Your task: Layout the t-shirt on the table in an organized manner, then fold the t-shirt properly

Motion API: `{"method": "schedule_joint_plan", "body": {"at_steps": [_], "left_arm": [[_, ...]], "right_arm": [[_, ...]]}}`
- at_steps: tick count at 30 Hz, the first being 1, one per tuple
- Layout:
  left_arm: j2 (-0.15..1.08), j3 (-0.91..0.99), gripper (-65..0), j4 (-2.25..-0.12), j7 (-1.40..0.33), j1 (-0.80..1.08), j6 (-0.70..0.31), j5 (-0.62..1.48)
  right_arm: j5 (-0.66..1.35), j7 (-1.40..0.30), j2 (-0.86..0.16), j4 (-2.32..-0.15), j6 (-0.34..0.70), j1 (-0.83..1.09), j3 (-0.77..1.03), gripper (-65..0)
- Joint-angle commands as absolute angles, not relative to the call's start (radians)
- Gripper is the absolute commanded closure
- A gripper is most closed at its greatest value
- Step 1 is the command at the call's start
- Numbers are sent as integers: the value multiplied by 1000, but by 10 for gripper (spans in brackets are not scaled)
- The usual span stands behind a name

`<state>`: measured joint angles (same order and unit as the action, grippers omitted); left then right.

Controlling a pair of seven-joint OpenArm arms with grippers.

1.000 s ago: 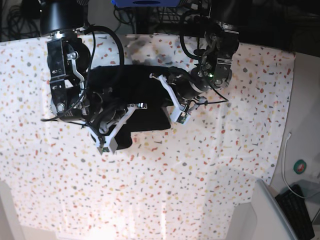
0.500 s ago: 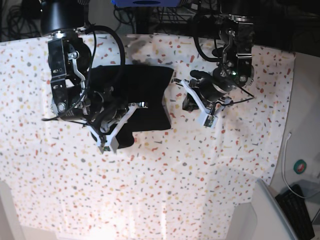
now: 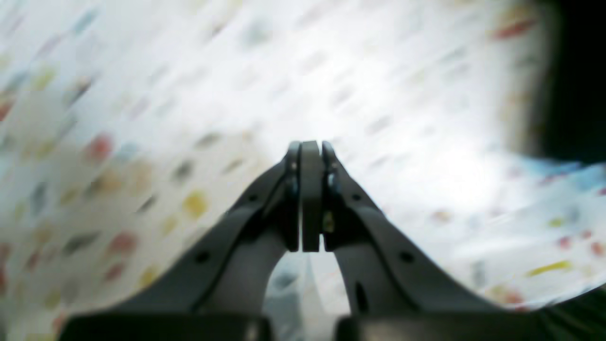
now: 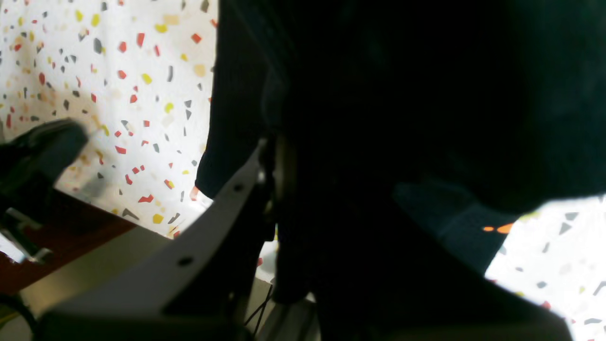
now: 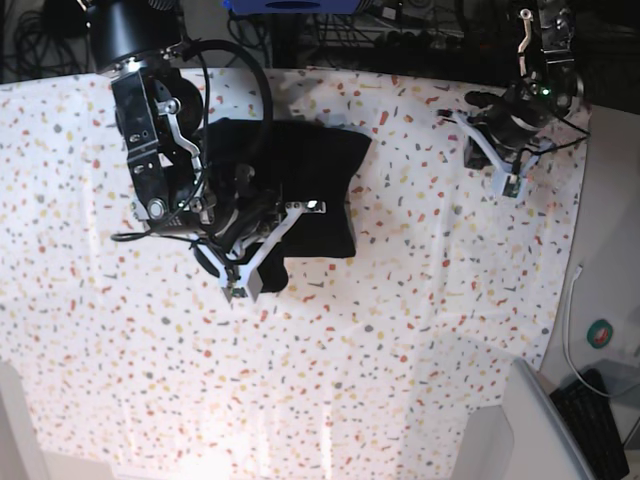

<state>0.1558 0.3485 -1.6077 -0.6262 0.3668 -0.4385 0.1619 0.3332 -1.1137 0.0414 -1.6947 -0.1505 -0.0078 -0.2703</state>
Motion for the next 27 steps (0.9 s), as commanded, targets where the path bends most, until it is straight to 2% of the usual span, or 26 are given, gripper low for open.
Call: {"method": "schedule_joint_plan", "body": {"at_steps": [1, 16, 21, 23, 27], "left_arm": [[162, 366, 0, -1626, -608, 372, -441, 179], [159, 409, 0, -1620, -608, 394, -441, 179], [160, 414, 0, -1620, -608, 394, -441, 179], [163, 414, 0, -1620, -607, 394, -441, 179], [163, 415, 0, -1620, -605, 394, -441, 179]], "right_arm": [[343, -1101, 47, -1709, -159, -27, -269, 0], [348, -1109, 110, -1624, -159, -21, -274, 0], [349, -1098, 113, -1606, -159, -8, -275, -236], [349, -1098, 113, -1606, -159, -8, -275, -272], [349, -1098, 114, -1629, -159, 5, -320, -278]]}}
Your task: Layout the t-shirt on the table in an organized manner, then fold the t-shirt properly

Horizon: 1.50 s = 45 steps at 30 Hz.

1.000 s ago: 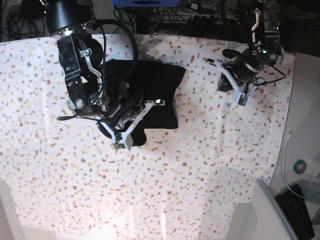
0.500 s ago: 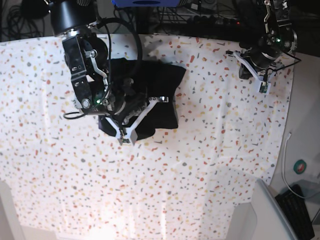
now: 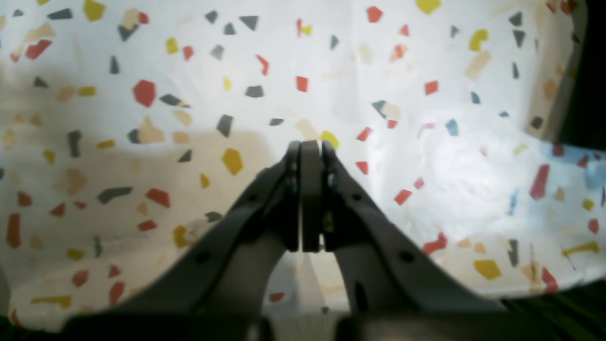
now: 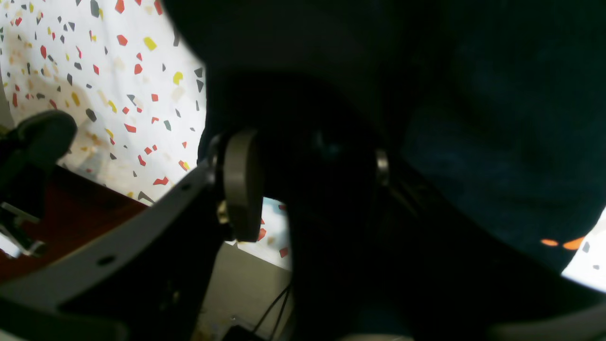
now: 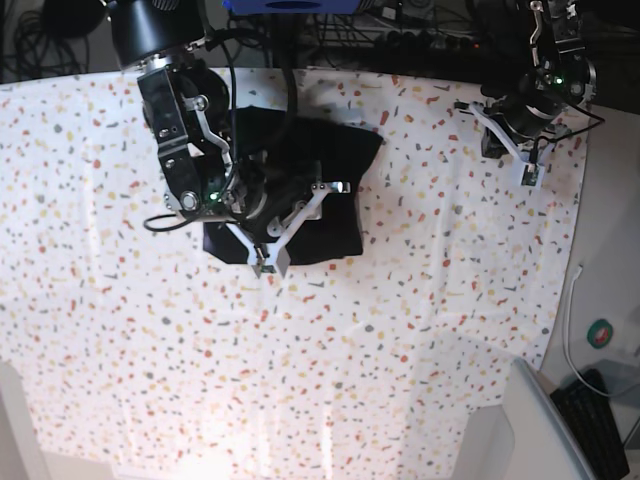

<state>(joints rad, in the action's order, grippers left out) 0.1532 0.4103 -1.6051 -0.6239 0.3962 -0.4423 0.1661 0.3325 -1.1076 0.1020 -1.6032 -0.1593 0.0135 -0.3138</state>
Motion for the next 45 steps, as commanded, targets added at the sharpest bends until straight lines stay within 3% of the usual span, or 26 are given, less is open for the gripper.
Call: {"method": "schedule_joint_plan", "body": {"at_steps": [1, 8, 11, 13, 16, 23, 33, 36, 42, 45], "left_arm": [[163, 424, 0, -1620, -605, 394, -441, 179], [165, 572, 0, -1624, -608, 392, -441, 179], [183, 667, 0, -1618, -608, 392, -443, 179], [197, 707, 0, -1609, -608, 392, -467, 179], [216, 771, 0, -1561, -608, 392, -547, 179], [216, 803, 0, -1511, -604, 394, -625, 179], [186, 766, 0, -1512, -608, 392, -625, 177], [186, 751, 0, -1511, -607, 392, -625, 177], [193, 754, 0, -1511, -604, 400, -641, 177], [205, 754, 0, -1511, -602, 401, -665, 166]], "right_arm": [[349, -1096, 114, -1639, -159, 12, -332, -278], [349, -1084, 114, -1641, -159, 12, -432, -270], [346, -1084, 101, -1741, -159, 7, -506, -258], [341, -1082, 58, -1837, -159, 12, -522, -197], [341, -1029, -2, -1906, -160, 13, -507, 0], [343, -826, -5, -1641, -159, -41, -435, 0], [343, -657, 99, -1282, -159, -180, -579, 0], [343, -667, 87, -1323, -159, -188, -593, 0], [343, -872, -39, -1732, -159, -7, -588, 0], [341, -874, -65, -1745, -160, 70, -588, 0]]}}
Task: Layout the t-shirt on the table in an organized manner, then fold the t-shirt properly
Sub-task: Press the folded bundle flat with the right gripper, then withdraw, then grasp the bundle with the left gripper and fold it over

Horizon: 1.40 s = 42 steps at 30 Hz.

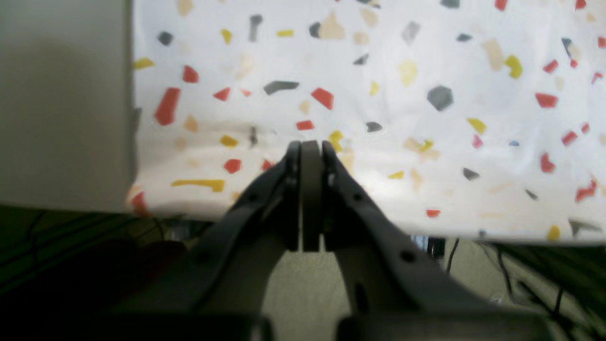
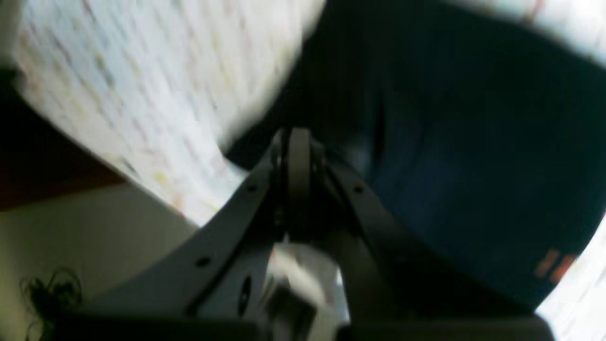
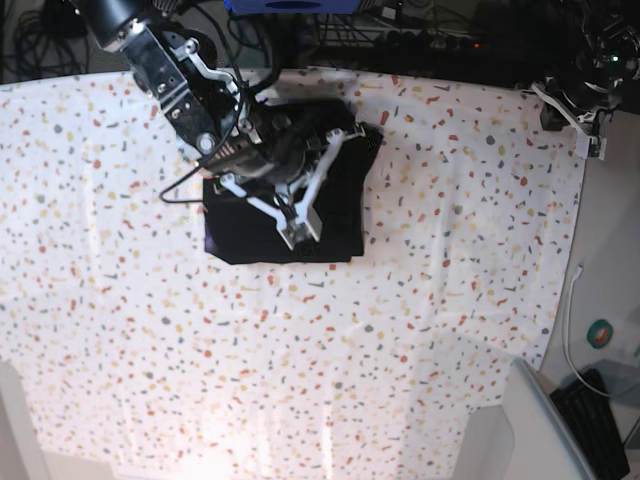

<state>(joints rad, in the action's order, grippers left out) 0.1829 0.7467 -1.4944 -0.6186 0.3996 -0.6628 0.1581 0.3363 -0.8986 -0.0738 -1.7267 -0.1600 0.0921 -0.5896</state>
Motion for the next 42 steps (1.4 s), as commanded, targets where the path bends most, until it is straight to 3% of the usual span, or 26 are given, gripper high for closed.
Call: {"method": "schedule_joint_plan", "body": {"at_steps": [1, 11, 23, 28, 29, 34, 35, 42], "left_arm": [[217, 754, 0, -1509, -602, 403, -673, 166], [266, 743, 0, -1468, -601, 392, -698, 166], [216, 627, 0, -1546, -608, 394, -698, 176], [148, 573, 0, -1796, -685, 412, -698, 189], [136, 565, -25, -1833, -728, 400, -698, 217], [128, 553, -583, -1788, -852, 300, -698, 490], [128, 527, -650, -1748, -852, 275, -698, 553], [111, 285, -650, -1423, -849, 70, -698, 653]], "right_arm": [[341, -857, -67, -1721, -160, 82, -588, 0], [341, -719, -10, -1417, -160, -33, -595, 0], [341, -894, -70, -1773, -160, -2, -579, 0], [341, -894, -114, -1827, -159, 67, -349, 0], [343, -891, -134, -1825, -159, 74, -312, 0], [343, -889, -197, -1824, -157, 114, -231, 0], [343, -889, -208, -1824, -157, 124, -222, 0], [343, -888, -225, -1824, -154, 174, -142, 0]]}}
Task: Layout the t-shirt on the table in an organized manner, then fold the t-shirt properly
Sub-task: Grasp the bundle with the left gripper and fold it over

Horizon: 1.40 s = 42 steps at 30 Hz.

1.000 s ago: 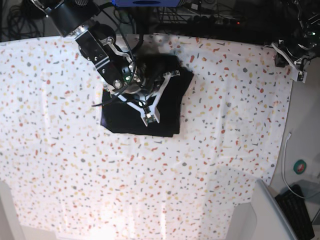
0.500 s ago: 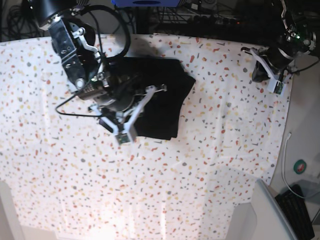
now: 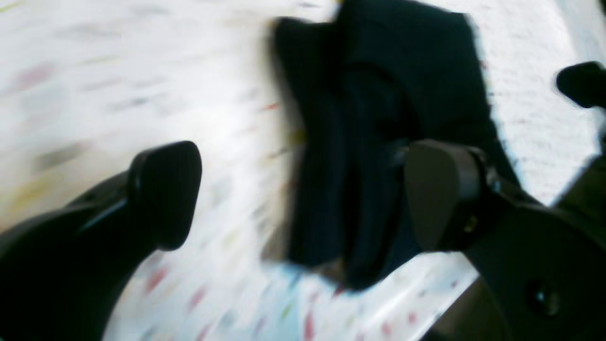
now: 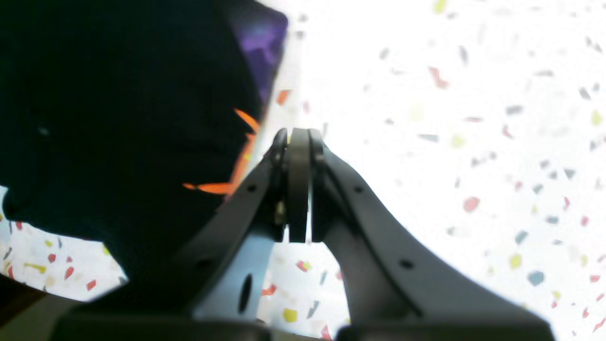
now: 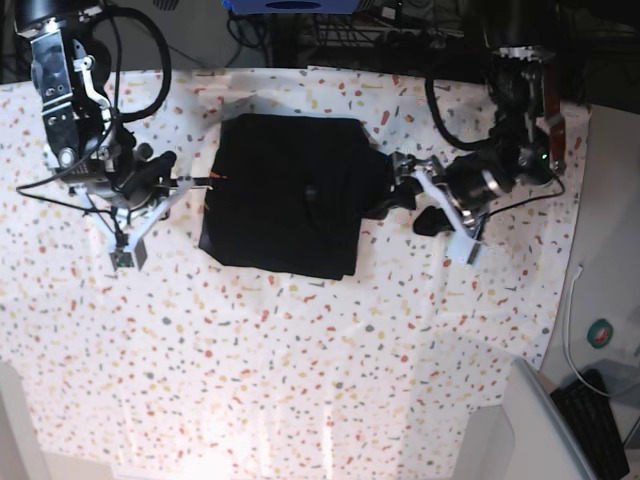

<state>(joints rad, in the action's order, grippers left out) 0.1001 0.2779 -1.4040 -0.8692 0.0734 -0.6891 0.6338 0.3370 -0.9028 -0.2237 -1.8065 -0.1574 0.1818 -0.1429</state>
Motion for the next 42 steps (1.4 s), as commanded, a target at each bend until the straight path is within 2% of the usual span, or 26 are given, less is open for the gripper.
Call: {"method": "schedule_joint_plan", "body": {"at_steps": [1, 5, 8, 12, 16, 22, 25, 28, 31, 33, 34, 37, 42], "left_arm": [[99, 263, -650, -1377, -848, 42, -698, 653], [71, 188, -650, -1253, -805, -25, -698, 651], [71, 85, -650, -1208, -713, -33, -698, 651], [73, -2, -650, -1145, -676, -36, -698, 651], [73, -15, -650, -1064, -618, -36, -698, 651], [73, -18, -638, -943, -619, -107, -698, 642], [54, -19, -508, -915, -622, -137, -595, 544], [24, -18, -398, -917, -622, -142, -565, 420], [5, -19, -209, -908, -624, -173, -564, 326], [-2, -19, -38, -906, -624, -193, -562, 255], [-5, -19, 0, -906, -625, -208, -562, 205], [-2, -88, 0, -906, -670, -280, -567, 56], [58, -521, 0, -917, -693, -401, -568, -74]], "right_arm": [[343, -888, -226, -1824, -154, 179, -130, 0], [343, -888, -226, -1824, -154, 200, -77, 0], [343, -888, -237, -1824, -154, 205, -70, 0], [343, -878, -257, -1824, -154, 219, -70, 0], [343, -825, -260, -1822, -154, 249, -70, 0], [343, -811, -260, -1822, -154, 266, -70, 0], [343, -811, -263, -1822, -154, 274, -68, 0], [343, -811, -278, -1822, -154, 275, -68, 0], [343, -811, -282, -1822, -154, 275, -68, 0], [343, -811, -282, -1822, -154, 275, -68, 0], [343, -811, -282, -1822, -154, 275, -68, 0], [343, -811, -282, -1822, -154, 275, -68, 0], [343, -811, -280, -1822, -154, 275, -27, 0]]}}
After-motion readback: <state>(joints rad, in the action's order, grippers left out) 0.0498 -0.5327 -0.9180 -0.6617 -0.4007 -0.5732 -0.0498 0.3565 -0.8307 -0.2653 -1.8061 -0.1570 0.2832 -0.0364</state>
